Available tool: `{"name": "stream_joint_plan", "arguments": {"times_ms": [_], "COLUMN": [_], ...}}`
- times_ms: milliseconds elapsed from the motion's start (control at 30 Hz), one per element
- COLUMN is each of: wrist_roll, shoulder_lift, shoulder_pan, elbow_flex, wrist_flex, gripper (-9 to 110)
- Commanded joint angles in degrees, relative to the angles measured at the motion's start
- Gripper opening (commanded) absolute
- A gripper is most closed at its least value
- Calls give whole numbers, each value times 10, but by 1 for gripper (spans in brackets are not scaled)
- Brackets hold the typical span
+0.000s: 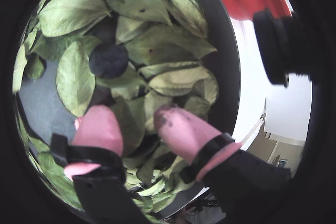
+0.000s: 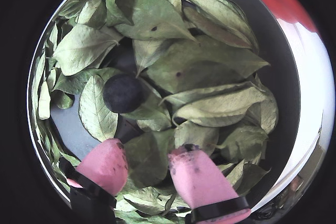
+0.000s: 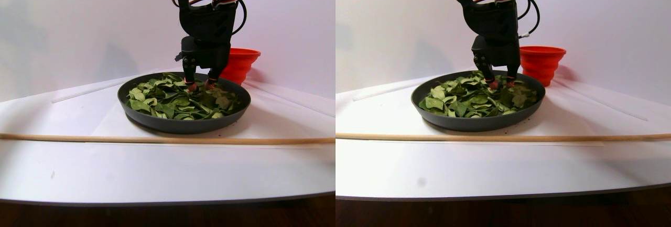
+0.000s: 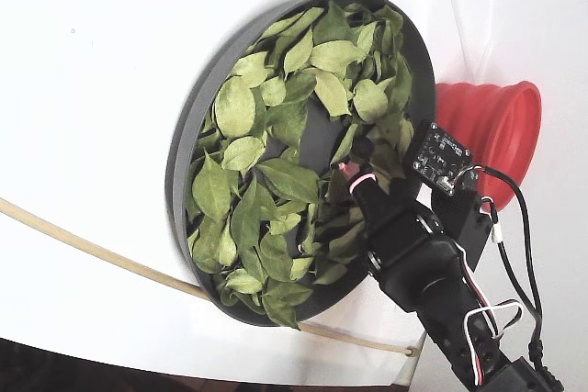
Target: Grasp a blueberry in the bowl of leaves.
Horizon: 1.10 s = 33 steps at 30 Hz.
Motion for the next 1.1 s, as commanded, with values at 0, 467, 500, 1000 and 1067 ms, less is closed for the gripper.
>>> {"name": "stream_joint_plan", "arguments": {"times_ms": [0,467,500,1000,1067], "wrist_roll": [2,3,4,14,14], "shoulder_lift": [28,21,18,-4,-9], "shoulder_pan": [-3,-5,-6,-10,-10], "elbow_flex": [-36,-59,-62,-75,-77], "wrist_flex": [-10,-10,-10,-25,-29], "gripper": [15,15,15,18,18]}}
